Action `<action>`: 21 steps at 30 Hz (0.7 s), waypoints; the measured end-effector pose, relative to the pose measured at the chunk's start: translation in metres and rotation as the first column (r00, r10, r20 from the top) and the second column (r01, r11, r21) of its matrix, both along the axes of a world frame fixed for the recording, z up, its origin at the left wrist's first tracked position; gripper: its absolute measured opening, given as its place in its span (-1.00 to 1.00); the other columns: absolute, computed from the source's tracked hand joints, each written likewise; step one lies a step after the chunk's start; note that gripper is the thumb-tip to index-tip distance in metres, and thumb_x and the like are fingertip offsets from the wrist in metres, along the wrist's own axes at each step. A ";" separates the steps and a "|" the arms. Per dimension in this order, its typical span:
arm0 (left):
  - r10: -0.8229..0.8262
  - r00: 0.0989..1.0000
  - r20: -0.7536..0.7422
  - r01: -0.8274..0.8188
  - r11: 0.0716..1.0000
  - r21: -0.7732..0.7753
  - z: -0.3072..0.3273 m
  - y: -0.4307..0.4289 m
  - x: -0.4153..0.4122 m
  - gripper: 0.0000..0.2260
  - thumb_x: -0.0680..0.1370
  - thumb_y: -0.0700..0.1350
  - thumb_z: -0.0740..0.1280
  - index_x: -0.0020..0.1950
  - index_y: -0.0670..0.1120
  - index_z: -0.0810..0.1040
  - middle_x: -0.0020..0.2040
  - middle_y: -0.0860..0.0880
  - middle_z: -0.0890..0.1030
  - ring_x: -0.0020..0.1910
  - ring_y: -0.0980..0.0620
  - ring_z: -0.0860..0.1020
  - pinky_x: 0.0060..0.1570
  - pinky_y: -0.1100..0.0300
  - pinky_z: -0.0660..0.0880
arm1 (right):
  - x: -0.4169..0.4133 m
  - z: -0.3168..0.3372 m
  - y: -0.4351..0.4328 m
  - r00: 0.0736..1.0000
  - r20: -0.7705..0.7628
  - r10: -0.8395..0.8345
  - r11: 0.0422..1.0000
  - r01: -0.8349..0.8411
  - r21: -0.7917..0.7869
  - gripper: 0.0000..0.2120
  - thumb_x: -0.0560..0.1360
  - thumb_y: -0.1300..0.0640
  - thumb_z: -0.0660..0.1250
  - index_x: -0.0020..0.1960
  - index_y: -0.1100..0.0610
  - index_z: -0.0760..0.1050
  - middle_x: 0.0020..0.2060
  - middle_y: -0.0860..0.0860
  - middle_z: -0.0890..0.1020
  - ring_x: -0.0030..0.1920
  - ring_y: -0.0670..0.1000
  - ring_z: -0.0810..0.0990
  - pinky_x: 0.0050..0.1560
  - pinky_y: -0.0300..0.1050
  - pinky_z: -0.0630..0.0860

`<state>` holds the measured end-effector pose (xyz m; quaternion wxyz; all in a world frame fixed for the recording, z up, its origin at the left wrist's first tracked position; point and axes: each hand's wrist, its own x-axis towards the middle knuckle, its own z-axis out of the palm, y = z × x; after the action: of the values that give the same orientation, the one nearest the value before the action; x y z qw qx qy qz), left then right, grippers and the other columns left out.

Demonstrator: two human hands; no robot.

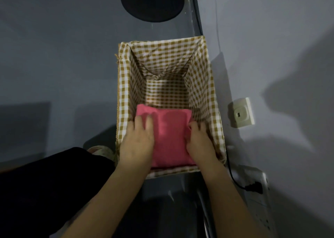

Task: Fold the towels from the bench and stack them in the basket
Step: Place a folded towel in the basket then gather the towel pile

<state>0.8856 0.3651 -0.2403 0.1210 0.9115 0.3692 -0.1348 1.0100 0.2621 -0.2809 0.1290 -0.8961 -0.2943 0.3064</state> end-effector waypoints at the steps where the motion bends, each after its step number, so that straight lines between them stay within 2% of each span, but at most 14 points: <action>1: -0.114 0.991 -0.064 0.115 0.993 0.009 0.003 0.002 0.001 -0.33 0.56 -0.14 0.31 0.53 -0.09 -0.04 0.44 -0.14 0.17 0.39 -0.09 0.24 0.35 0.05 0.26 | 0.002 0.004 0.001 0.998 -0.012 0.061 0.998 -0.061 -0.033 -0.62 0.58 0.28 0.12 0.38 0.13 0.25 0.39 0.13 0.21 0.16 0.07 0.41 0.19 -0.04 0.40; 4: -0.339 0.908 -0.245 0.322 0.941 -0.108 0.003 0.022 0.003 -0.17 0.49 0.08 0.38 0.56 -0.04 -0.09 0.53 -0.10 0.07 0.49 -0.09 0.10 0.49 -0.02 -0.06 | 0.016 0.019 0.009 0.972 -0.092 0.215 0.975 -0.219 -0.034 -0.40 0.51 0.30 0.29 0.48 0.05 0.19 0.50 0.08 0.04 0.46 0.10 0.10 0.45 -0.06 0.11; 6: -0.393 0.863 -0.316 0.352 0.918 -0.183 -0.001 0.030 0.005 -0.10 0.45 0.11 0.42 0.56 -0.04 -0.11 0.55 -0.10 0.00 0.52 -0.07 0.05 0.49 0.01 -0.12 | 0.021 0.026 0.016 0.928 -0.215 0.305 0.938 -0.332 -0.103 -0.14 0.42 0.21 0.46 0.54 0.00 0.04 0.54 0.03 -0.13 0.53 0.07 -0.14 0.51 -0.02 -0.04; 8: -0.429 0.825 -0.367 0.370 0.902 -0.221 -0.005 0.031 0.007 -0.05 0.43 0.12 0.44 0.56 -0.07 -0.15 0.56 -0.13 -0.07 0.53 -0.09 -0.02 0.50 0.01 -0.11 | 0.016 0.025 0.020 0.879 -0.303 0.367 0.881 -0.433 -0.190 0.04 0.38 0.21 0.48 0.56 -0.04 -0.21 0.53 0.04 -0.30 0.52 0.07 -0.31 0.53 0.02 -0.13; 9: -0.436 0.812 -0.389 0.371 0.899 -0.233 -0.007 0.029 0.009 -0.03 0.43 0.13 0.43 0.56 -0.09 -0.18 0.56 -0.15 -0.11 0.54 -0.12 -0.04 0.51 0.00 -0.09 | 0.012 0.022 0.019 0.867 -0.288 0.408 0.855 -0.473 -0.213 0.06 0.41 0.24 0.44 0.54 -0.04 -0.30 0.51 0.08 -0.36 0.50 0.08 -0.37 0.52 0.00 -0.19; 11: -0.424 0.801 -0.423 0.362 0.905 -0.223 -0.013 0.026 0.010 -0.03 0.46 0.19 0.37 0.55 -0.16 -0.23 0.55 -0.21 -0.15 0.54 -0.16 -0.06 0.50 0.00 -0.04 | 0.004 0.016 0.015 0.834 -0.162 0.527 0.809 -0.551 -0.206 -0.01 0.46 0.28 0.35 0.53 0.03 -0.36 0.48 0.13 -0.40 0.47 0.07 -0.44 0.47 -0.06 -0.31; 14: -0.409 0.776 -0.481 0.383 0.910 -0.156 -0.025 0.020 0.010 -0.16 0.57 0.14 0.23 0.53 -0.23 -0.26 0.54 -0.28 -0.17 0.54 -0.19 -0.06 0.49 -0.01 0.02 | 0.003 0.016 0.011 0.674 0.124 0.729 0.685 -0.718 -0.124 -0.12 0.45 0.31 0.29 0.55 0.17 -0.23 0.49 0.13 -0.37 0.42 0.01 -0.49 0.41 -0.14 -0.42; 17: -0.393 0.765 -0.509 0.401 0.911 -0.101 -0.031 0.015 0.008 -0.32 0.64 0.02 0.10 0.51 -0.26 -0.26 0.53 -0.30 -0.16 0.53 -0.20 -0.06 0.49 -0.02 0.01 | 0.005 0.019 0.012 0.491 0.260 0.832 0.526 -0.846 -0.087 -0.23 0.42 0.33 0.25 0.54 0.24 -0.02 0.50 0.08 -0.29 0.46 0.01 -0.42 0.39 -0.15 -0.48; 19: -0.395 0.767 -0.506 0.412 0.907 -0.084 -0.032 0.014 0.005 -0.38 0.66 0.01 0.03 0.51 -0.27 -0.25 0.54 -0.29 -0.16 0.53 -0.21 -0.07 0.50 -0.04 -0.02 | 0.005 0.019 0.008 0.453 0.342 0.823 0.503 -0.862 -0.070 -0.25 0.33 0.34 0.32 0.49 0.28 0.19 0.50 0.11 -0.12 0.51 0.03 -0.27 0.45 -0.14 -0.44; 21: -0.405 0.760 -0.508 0.431 0.899 -0.072 -0.033 0.014 0.004 -0.40 0.67 0.01 -0.01 0.51 -0.28 -0.24 0.54 -0.29 -0.15 0.53 -0.22 -0.07 0.50 -0.05 -0.06 | 0.003 0.019 0.003 0.467 0.401 0.788 0.526 -0.849 -0.046 -0.30 0.24 0.29 0.37 0.39 0.29 0.38 0.49 0.17 0.06 0.50 0.09 -0.05 0.49 -0.11 -0.32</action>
<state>0.8899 0.3788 -0.2729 -0.0370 0.9044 0.1785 -0.3859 1.0135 0.2652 -0.2615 -0.0214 -0.6706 -0.7301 0.1294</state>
